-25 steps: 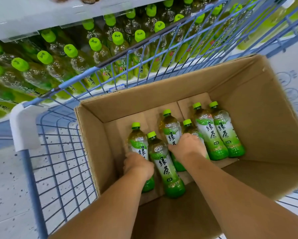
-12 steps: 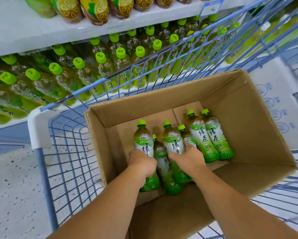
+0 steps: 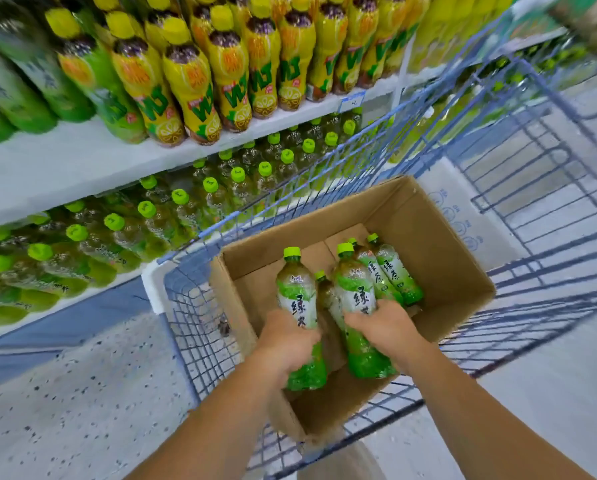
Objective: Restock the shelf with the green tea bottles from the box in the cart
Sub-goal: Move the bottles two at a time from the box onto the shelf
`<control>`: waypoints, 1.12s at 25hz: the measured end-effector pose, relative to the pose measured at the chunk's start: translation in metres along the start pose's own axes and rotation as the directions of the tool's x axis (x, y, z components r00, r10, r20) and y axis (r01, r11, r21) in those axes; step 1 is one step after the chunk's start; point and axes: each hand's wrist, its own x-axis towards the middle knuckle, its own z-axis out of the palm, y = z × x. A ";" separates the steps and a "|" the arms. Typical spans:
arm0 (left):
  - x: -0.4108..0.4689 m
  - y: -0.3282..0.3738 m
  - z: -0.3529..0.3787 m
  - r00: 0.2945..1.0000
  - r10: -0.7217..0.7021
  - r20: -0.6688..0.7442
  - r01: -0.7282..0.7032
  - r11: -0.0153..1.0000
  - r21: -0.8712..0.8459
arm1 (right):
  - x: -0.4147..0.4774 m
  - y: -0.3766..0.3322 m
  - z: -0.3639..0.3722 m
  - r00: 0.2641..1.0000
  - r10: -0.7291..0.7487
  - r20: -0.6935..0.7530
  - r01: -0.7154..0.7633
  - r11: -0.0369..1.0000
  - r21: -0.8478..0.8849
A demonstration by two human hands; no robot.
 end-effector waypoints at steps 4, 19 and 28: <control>-0.055 0.015 -0.032 0.993 0.109 0.039 -0.111 0.993 0.038 | -0.063 -0.022 0.009 0.998 -0.038 -0.057 0.040 0.998 0.039; -0.195 -0.022 -0.204 0.972 0.222 -0.083 -0.226 0.973 -0.045 | -0.234 -0.137 0.071 0.965 -0.261 0.009 0.261 0.965 0.007; -0.234 -0.042 -0.292 0.887 0.233 -0.399 -0.325 0.928 -0.180 | -0.259 -0.208 0.146 0.877 -0.411 0.250 0.454 0.878 -0.150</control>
